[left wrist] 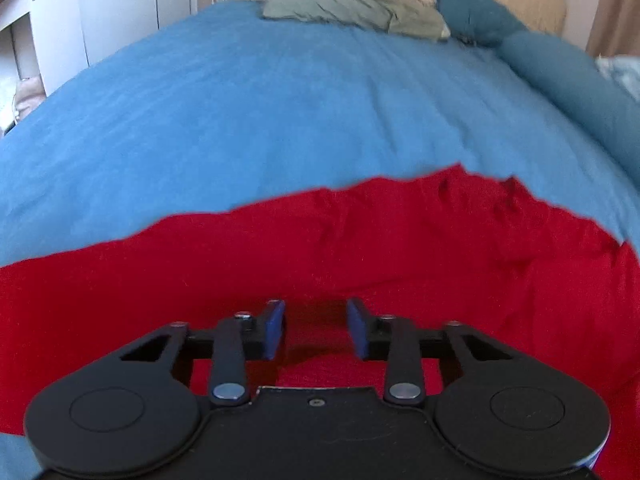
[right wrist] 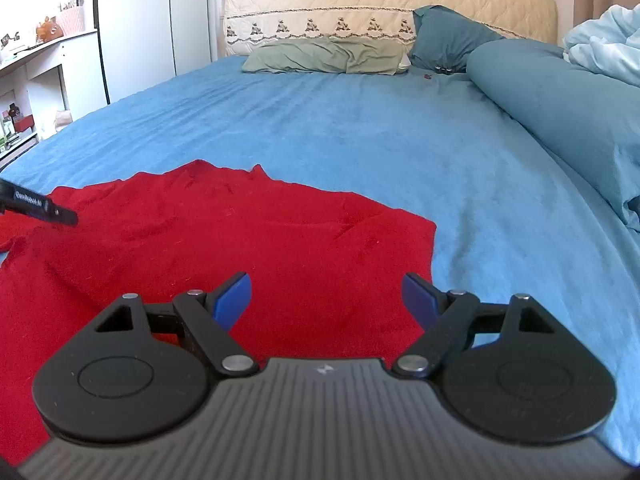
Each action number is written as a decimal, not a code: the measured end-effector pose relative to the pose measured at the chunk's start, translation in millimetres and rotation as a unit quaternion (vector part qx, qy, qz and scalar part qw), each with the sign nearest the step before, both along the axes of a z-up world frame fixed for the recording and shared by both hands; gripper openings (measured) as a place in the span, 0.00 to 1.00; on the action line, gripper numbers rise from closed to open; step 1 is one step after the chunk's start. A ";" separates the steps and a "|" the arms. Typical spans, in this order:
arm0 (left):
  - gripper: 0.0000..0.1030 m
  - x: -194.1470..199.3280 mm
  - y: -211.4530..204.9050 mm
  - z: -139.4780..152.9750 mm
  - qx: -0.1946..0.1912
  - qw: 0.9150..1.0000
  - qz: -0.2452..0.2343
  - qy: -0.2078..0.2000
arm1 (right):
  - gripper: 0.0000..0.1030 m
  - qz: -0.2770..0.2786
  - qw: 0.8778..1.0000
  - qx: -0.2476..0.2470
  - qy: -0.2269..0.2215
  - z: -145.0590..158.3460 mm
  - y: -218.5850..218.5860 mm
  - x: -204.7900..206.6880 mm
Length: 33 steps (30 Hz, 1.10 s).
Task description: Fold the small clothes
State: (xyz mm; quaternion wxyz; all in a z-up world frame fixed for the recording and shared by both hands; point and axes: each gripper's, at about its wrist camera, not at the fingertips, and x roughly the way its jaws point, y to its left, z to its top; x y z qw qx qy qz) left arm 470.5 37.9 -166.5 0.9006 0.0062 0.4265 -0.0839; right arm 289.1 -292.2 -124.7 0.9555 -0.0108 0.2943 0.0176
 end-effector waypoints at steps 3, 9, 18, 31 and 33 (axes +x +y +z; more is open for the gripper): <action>0.08 -5.9 -5.0 -0.9 0.032 0.999 -0.014 -0.017 | 0.95 0.000 1.000 -0.001 0.001 0.4 0.0 0.5; 0.08 -17.0 -5.7 16.5 0.059 0.994 -0.012 -0.095 | 0.95 -0.001 1.000 -0.004 0.001 -1.6 0.3 4.1; 0.56 -55.7 -7.5 18.2 0.046 0.992 -0.018 -0.116 | 0.95 0.028 1.000 0.001 0.006 -16.0 1.5 0.6; 0.57 -61.1 -22.2 -13.6 0.010 0.998 -0.036 -0.056 | 0.98 0.007 0.999 0.034 -0.007 -16.1 -10.4 18.9; 0.57 -58.7 -23.6 -13.6 0.011 0.998 -0.032 -0.054 | 0.98 0.010 0.999 0.035 -0.004 -16.1 -3.7 51.2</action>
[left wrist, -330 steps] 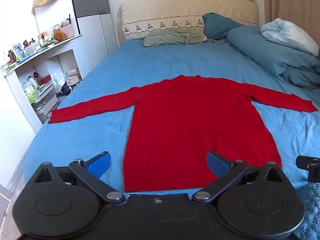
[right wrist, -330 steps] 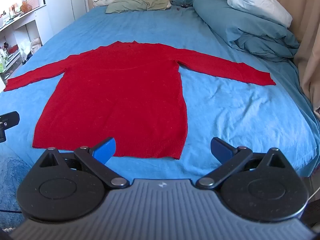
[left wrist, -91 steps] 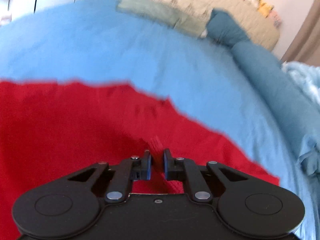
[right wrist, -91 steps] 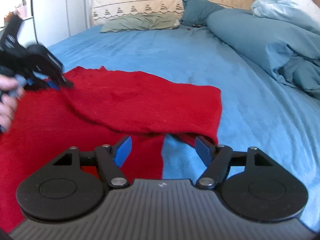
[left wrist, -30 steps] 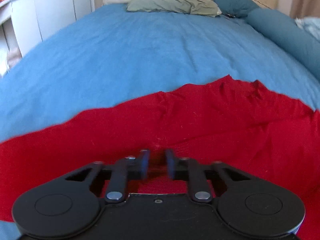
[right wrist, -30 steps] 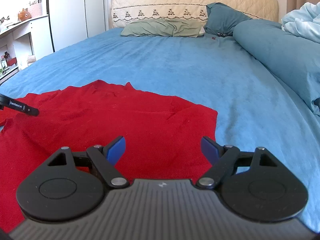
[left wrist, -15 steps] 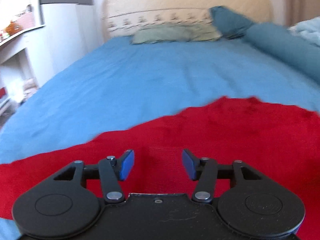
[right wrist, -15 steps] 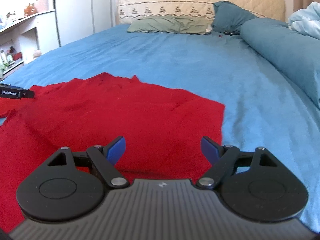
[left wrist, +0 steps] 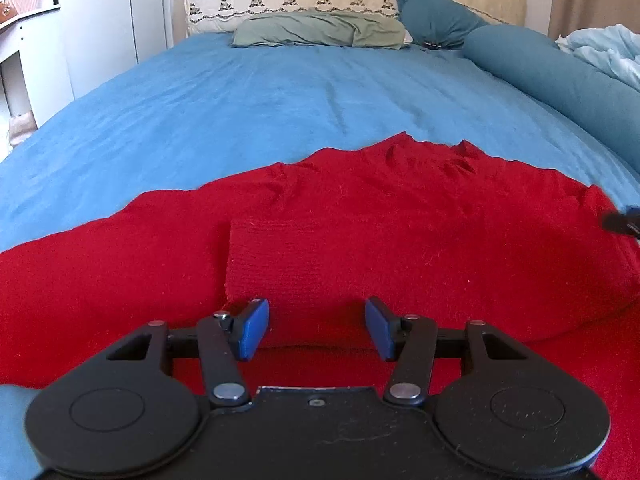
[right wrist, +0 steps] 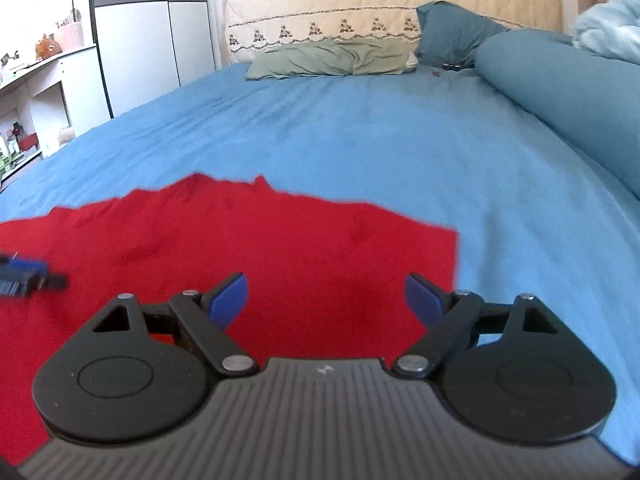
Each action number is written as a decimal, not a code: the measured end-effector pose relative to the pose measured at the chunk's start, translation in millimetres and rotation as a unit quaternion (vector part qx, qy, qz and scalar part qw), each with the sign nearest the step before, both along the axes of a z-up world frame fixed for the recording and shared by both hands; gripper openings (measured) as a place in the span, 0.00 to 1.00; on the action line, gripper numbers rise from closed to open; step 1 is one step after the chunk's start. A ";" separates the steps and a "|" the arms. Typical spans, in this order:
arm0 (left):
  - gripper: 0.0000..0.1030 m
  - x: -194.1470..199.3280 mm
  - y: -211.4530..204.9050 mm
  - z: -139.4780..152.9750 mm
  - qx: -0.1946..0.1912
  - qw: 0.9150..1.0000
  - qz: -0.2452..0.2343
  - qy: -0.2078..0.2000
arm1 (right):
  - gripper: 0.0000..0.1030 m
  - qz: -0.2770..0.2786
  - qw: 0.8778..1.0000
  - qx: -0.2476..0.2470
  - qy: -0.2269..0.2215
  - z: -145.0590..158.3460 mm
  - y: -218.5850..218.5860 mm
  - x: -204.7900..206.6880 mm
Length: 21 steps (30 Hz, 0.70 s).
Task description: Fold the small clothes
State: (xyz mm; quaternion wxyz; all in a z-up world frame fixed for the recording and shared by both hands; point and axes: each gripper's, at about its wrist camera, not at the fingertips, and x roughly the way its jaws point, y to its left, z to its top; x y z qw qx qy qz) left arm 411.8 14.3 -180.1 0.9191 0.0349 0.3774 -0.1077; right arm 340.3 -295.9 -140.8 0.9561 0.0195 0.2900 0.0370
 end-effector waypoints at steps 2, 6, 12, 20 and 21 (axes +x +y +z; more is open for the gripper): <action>0.57 0.8 -0.1 0.0 -0.002 1.000 0.004 0.002 | 0.98 -0.013 1.000 -0.003 0.020 -10.2 2.0 34.5; 0.57 1.0 4.9 0.4 -0.004 1.000 0.003 0.003 | 1.00 -0.081 0.995 -0.011 0.050 -32.7 -18.7 72.7; 0.61 -8.9 17.3 15.1 -0.032 0.999 0.028 0.004 | 1.00 -0.076 0.996 0.007 0.043 -7.1 -23.4 57.2; 0.99 -82.4 112.2 84.6 -0.084 0.985 0.133 -0.078 | 1.00 -0.017 1.000 0.004 -0.020 74.6 28.2 -43.7; 0.99 -90.1 131.8 89.7 -0.092 0.981 0.153 -0.079 | 1.00 -0.011 1.000 0.002 -0.020 79.6 38.7 -54.6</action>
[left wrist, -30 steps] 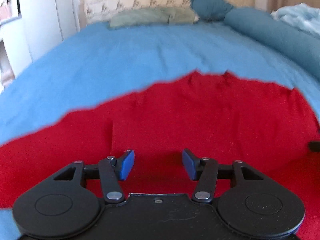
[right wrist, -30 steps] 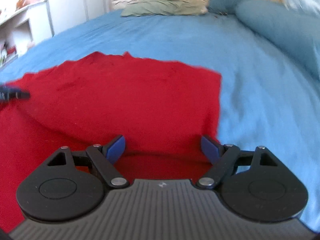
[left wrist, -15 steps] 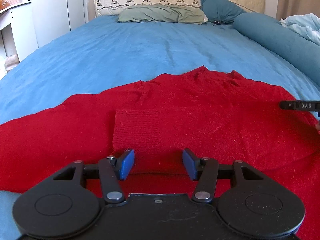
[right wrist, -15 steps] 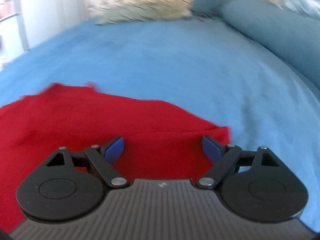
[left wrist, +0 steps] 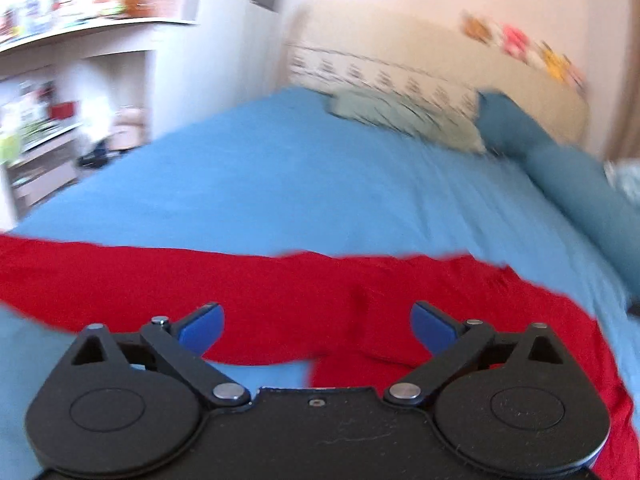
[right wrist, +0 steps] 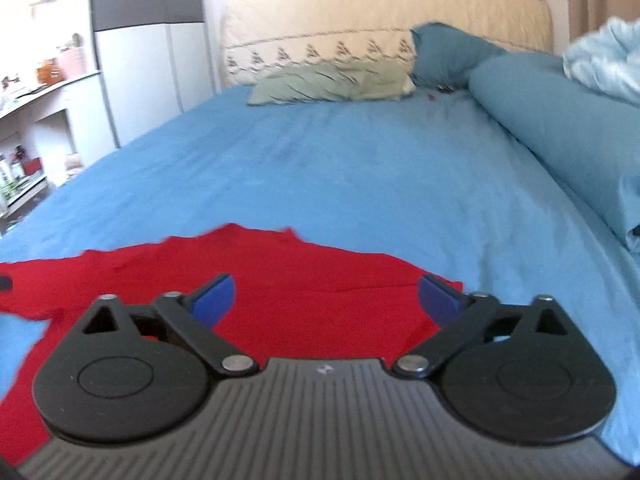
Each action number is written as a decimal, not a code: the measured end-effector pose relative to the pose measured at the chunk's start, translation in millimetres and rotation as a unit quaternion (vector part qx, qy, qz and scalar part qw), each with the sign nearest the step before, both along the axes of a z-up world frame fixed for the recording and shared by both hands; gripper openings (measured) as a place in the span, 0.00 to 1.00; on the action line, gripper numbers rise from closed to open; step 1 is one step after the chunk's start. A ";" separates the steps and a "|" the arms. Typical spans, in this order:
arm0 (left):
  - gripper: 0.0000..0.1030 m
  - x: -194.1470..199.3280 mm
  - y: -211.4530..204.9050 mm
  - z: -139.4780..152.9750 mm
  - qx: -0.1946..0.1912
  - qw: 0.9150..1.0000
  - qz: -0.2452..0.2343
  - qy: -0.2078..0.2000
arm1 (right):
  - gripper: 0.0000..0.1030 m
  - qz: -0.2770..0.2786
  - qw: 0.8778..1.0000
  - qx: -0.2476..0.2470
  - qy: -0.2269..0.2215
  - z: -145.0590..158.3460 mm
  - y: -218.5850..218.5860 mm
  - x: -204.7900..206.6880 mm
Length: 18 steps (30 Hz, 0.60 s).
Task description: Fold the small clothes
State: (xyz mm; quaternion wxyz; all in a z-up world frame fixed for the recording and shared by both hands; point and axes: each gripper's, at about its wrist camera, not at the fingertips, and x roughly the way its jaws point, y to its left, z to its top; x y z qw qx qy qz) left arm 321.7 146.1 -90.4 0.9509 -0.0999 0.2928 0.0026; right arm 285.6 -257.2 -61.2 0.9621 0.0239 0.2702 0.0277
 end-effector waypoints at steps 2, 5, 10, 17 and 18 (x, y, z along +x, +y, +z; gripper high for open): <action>1.00 -11.8 35.8 2.7 -0.017 0.999 0.042 -0.005 | 1.00 0.010 1.000 0.003 0.002 5.3 19.7 -17.5; 1.00 -24.2 93.0 -4.6 -0.040 0.992 0.124 0.001 | 1.00 0.027 0.999 0.004 0.016 1.5 52.6 -32.0; 0.98 -40.2 171.8 -28.2 -0.085 0.972 0.219 -0.003 | 1.00 0.048 0.997 0.036 0.045 -20.1 102.6 -50.0; 0.71 -26.1 227.4 -60.2 -0.126 0.959 0.255 0.015 | 1.00 0.082 0.994 0.038 0.061 -34.9 167.2 -54.9; 0.68 -21.3 230.6 -65.4 -0.131 0.958 0.256 0.019 | 1.00 0.084 0.994 0.037 0.062 -35.5 171.8 -50.3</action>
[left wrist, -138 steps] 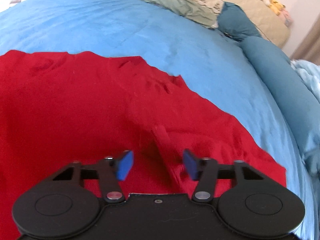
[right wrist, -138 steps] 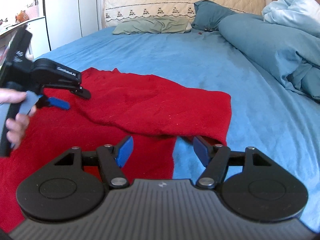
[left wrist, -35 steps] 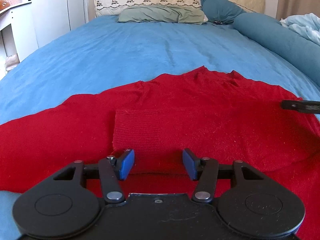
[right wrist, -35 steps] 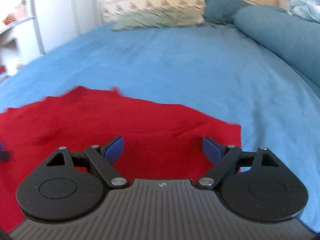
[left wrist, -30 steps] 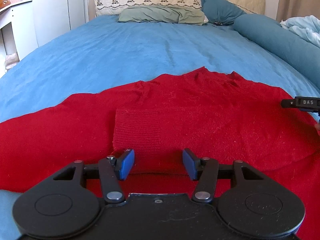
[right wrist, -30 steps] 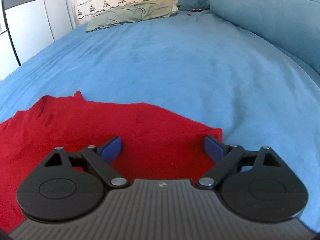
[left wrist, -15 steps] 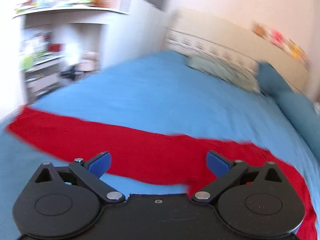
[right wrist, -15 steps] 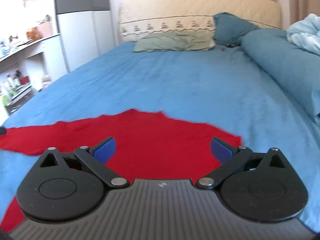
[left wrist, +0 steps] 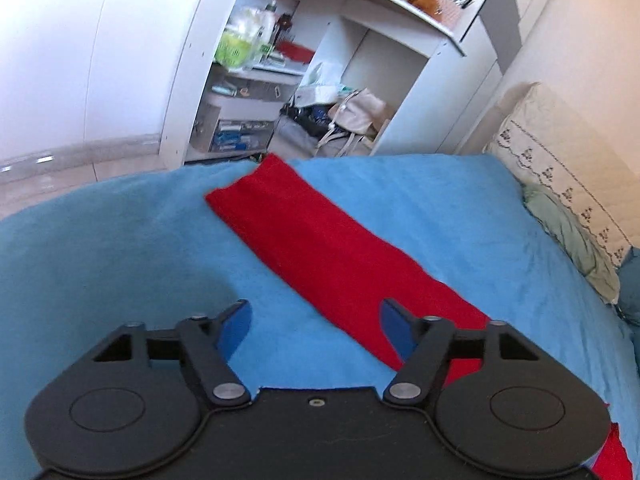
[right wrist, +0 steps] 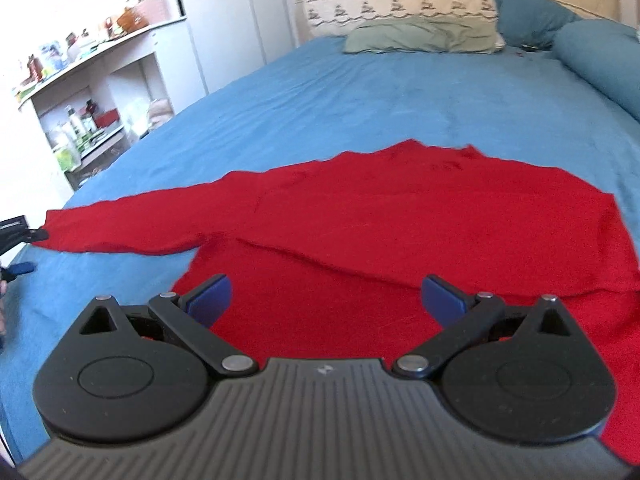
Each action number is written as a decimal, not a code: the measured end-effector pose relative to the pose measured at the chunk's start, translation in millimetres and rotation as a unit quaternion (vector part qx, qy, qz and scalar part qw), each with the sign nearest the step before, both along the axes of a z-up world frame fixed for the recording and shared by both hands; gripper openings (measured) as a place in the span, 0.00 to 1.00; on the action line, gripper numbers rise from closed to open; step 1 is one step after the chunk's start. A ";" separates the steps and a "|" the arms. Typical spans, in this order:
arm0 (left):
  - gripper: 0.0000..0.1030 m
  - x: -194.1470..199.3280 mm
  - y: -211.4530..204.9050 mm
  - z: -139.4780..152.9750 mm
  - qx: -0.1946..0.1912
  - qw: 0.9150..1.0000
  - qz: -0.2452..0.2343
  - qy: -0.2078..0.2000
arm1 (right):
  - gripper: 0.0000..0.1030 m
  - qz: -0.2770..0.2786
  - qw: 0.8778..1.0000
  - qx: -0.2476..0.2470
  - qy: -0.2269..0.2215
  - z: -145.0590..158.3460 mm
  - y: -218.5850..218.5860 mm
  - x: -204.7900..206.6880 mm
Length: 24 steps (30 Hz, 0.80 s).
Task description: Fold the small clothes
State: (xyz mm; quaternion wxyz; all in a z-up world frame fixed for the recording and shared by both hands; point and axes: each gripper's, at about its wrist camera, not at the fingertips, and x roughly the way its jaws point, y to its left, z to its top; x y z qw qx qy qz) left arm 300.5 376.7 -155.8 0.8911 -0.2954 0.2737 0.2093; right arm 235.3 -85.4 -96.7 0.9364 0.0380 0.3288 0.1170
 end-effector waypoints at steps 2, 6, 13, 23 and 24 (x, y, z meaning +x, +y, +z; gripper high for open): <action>0.61 6.9 6.4 -8.6 -0.006 1.000 0.001 0.003 | 1.00 0.004 1.000 -0.003 -0.003 -0.8 12.8 6.3; 0.57 24.1 5.6 -13.8 0.019 1.000 0.005 -0.002 | 1.00 0.010 1.000 -0.002 -0.006 -2.2 25.0 24.3; 0.04 40.7 10.0 -20.1 0.018 0.999 0.039 -0.003 | 1.00 0.011 1.000 -0.001 -0.011 -5.2 32.3 40.6; 0.04 28.0 -77.0 76.9 0.107 0.987 -0.068 -0.094 | 1.00 -0.007 0.999 0.019 -0.044 17.5 -2.0 30.8; 0.04 28.1 -97.5 89.3 0.121 0.983 -0.093 -0.103 | 1.00 -0.010 0.999 0.022 -0.049 22.3 -7.9 27.8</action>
